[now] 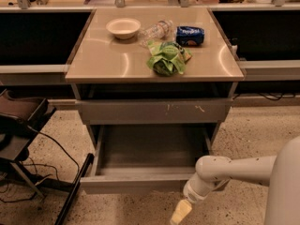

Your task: Close middle drawer

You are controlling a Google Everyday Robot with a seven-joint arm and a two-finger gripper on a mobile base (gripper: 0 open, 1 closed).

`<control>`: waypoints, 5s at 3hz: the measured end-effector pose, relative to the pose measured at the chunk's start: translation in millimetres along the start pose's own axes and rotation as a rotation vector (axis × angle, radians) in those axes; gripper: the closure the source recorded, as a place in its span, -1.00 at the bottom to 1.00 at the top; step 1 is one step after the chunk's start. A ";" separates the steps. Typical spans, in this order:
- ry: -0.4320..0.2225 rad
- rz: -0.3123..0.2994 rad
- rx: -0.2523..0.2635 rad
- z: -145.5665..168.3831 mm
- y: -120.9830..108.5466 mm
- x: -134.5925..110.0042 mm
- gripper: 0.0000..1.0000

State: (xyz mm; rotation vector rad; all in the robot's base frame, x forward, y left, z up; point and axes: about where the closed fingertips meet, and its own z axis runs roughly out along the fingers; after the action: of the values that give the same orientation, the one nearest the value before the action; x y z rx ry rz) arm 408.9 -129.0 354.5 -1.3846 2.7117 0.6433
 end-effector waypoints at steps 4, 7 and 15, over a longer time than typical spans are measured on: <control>-0.085 -0.117 0.181 -90.0 -5.0 -99.6 -1.00; -0.162 -0.058 0.334 -140.1 62.5 -24.1 -1.00; -0.305 0.025 0.128 -98.5 -124.0 -144.9 -1.00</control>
Offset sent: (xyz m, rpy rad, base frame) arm 0.0938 0.0314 0.1539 -0.0228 -0.3731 -0.0200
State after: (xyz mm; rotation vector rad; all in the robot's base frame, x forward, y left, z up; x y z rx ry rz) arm 608.8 -118.7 431.9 -1.1224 2.4846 0.6130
